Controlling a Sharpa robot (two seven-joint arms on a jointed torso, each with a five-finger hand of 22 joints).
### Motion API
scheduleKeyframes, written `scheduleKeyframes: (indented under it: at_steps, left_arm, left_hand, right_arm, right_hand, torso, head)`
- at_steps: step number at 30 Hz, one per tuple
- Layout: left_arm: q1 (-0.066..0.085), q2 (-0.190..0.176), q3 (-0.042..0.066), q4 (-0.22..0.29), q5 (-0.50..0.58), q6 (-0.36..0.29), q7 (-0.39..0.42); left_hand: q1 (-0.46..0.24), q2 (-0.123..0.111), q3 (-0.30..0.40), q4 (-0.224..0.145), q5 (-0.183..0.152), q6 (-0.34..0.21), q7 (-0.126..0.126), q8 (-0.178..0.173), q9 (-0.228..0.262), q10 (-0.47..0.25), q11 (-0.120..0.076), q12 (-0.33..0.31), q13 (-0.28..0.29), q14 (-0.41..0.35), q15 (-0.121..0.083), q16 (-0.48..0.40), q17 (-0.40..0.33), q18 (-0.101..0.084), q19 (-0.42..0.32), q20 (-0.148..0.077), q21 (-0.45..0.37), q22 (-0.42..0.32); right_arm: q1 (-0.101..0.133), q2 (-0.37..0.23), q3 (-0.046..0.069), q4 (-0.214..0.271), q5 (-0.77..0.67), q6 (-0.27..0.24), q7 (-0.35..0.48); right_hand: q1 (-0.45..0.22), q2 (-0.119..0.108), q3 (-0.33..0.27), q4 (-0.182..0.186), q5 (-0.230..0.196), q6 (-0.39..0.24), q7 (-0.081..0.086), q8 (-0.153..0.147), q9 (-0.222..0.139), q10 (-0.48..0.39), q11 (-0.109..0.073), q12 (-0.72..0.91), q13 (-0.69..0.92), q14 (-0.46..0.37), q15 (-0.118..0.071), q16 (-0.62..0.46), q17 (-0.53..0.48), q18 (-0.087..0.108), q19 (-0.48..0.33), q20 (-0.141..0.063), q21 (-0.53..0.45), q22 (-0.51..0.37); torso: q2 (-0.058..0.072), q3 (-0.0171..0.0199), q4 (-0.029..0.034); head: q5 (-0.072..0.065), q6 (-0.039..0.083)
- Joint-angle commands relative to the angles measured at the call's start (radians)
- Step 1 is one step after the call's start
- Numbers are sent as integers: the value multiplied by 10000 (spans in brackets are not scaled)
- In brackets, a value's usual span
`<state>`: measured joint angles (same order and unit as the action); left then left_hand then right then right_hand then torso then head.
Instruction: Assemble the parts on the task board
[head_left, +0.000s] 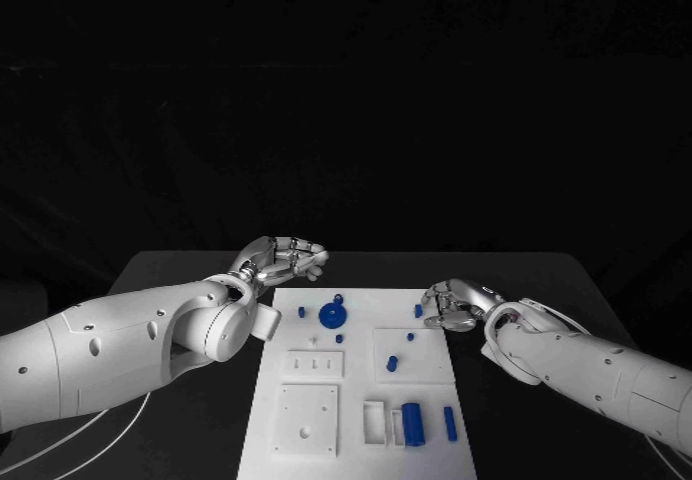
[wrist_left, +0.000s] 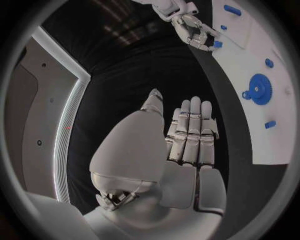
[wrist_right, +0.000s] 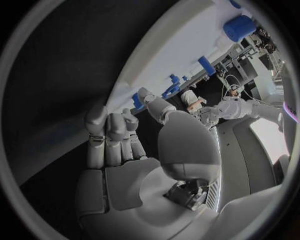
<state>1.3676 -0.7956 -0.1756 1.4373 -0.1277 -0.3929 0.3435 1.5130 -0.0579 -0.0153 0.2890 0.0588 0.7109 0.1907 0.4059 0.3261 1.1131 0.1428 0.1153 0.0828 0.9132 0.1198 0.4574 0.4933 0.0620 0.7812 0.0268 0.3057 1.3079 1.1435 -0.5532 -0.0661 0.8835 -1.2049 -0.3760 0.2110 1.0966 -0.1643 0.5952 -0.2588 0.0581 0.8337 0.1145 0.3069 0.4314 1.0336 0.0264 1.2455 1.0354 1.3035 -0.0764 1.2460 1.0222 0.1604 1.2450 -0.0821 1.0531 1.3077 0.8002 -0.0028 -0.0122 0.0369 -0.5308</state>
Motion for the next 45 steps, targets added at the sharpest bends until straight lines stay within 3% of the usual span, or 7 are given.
scheduleKeyframes:
  at_steps: [1, 11, 23, 45]
  left_arm:
    - [4, 1, 11, 50, 9, 157, 70]
    - [6, 4, 12, 107, 9, 181, 29]
    - [7, -8, 12, 124, -4, 177, -17]
    - [9, -9, 12, 123, -12, 199, -90]
  left_hand:
    - [-61, 22, 29, 19, -9, 76, 119, 42, 9, 45, 5, 9, 2, 54, 20, -18, 11, 159, 60, -39, -7, 100]
    - [-60, 19, 27, 19, -9, 66, 123, 34, 6, 24, 15, -9, -6, 49, 22, -27, 16, 155, 56, -41, -11, 98]
    - [-65, 15, 24, 20, -9, 57, 128, 27, 3, 12, 23, -21, -11, 46, 23, -33, 20, 151, 54, -41, -13, 97]
    - [-73, 5, 20, 22, -11, 29, 143, 6, -4, -32, 43, -57, -27, 37, 27, -51, 30, 143, 48, -41, -19, 96]
  right_arm:
    - [-8, 51, 4, -42, -59, 212, -24]
    - [-9, 275, 5, -284, -130, 233, -158]
    - [-9, 404, 4, -270, -238, 380, -182]
    - [-9, 468, 3, -252, -392, 396, -236]
  right_hand:
    - [3, 109, 60, 11, -43, 631, 259, 31, -10, -64, 7, 35, -10, 29, -67, -52, 10, 1014, -37, 51, -24, 165]
    - [-47, 162, 107, 67, -47, 647, 247, 20, -25, -64, -6, 34, -11, 27, -81, -54, 17, 1014, -34, 51, -18, 167]
    - [-129, 357, 557, 396, -91, 980, 131, 158, 22, -54, -116, 41, -14, 20, -185, -53, 54, 1014, -40, 19, 10, 175]
    - [-170, 483, 822, 462, -91, 1391, -16, 363, 132, -37, -254, 39, -14, 15, -316, -59, 88, 1014, -73, -4, 56, 181]
  torso:
    - [2, -8, 8]
    - [-15, -6, -7]
    - [-22, -6, -21]
    - [-25, 1, -17]
  head:
    - [18, -30]
    - [75, -74]
    - [96, -100]
    - [114, -117]
